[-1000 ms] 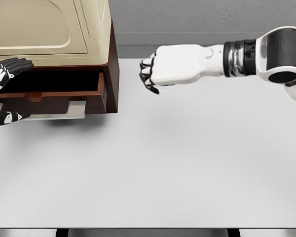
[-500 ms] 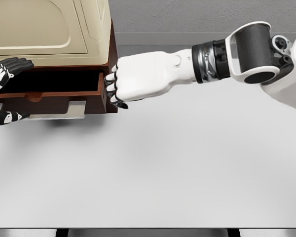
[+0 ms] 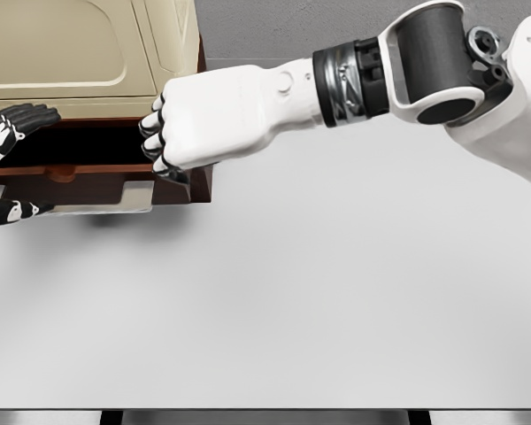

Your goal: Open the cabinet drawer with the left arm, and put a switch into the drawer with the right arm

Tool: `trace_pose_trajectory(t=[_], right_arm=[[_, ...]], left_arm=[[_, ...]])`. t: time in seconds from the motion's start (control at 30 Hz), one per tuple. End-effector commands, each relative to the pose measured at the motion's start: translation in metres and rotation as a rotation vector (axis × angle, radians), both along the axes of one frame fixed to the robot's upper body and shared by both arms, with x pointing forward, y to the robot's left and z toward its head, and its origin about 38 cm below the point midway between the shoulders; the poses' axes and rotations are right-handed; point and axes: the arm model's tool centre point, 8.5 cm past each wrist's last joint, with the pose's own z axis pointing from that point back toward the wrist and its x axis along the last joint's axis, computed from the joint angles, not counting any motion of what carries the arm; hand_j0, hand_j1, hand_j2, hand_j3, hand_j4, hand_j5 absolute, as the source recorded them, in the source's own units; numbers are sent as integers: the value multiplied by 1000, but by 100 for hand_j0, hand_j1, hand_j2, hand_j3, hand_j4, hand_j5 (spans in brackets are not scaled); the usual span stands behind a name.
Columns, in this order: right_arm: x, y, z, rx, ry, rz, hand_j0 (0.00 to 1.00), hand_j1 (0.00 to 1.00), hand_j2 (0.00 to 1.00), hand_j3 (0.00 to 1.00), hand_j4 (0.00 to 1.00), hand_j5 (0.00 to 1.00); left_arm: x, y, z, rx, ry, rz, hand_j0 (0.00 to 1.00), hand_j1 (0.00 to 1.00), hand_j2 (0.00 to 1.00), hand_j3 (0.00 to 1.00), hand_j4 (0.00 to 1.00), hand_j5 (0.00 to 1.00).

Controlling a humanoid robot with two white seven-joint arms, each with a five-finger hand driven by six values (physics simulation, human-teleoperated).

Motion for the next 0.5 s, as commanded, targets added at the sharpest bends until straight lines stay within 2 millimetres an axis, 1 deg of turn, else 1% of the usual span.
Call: trace_pose_trajectory(t=[0.0, 0.13, 0.23, 0.47], right_arm=[[9, 10, -1, 13, 27, -10, 36, 36, 36, 36, 36, 36], [19, 27, -8, 3, 58, -15, 36, 36, 36, 36, 36, 36], [25, 40, -8, -1, 71, -19, 36, 36, 36, 36, 36, 36], [38, 58, -15, -13, 109, -39, 36, 36, 36, 36, 36, 36]], left_arm=[[0, 0, 1, -7, 0, -1, 100, 100, 100, 100, 100, 100], [0, 0, 1, -7, 0, -1, 100, 100, 100, 100, 100, 100], [0, 1, 0, -6, 3, 0, 100, 100, 100, 100, 100, 100], [0, 1, 0, -7, 3, 0, 100, 100, 100, 100, 100, 100]])
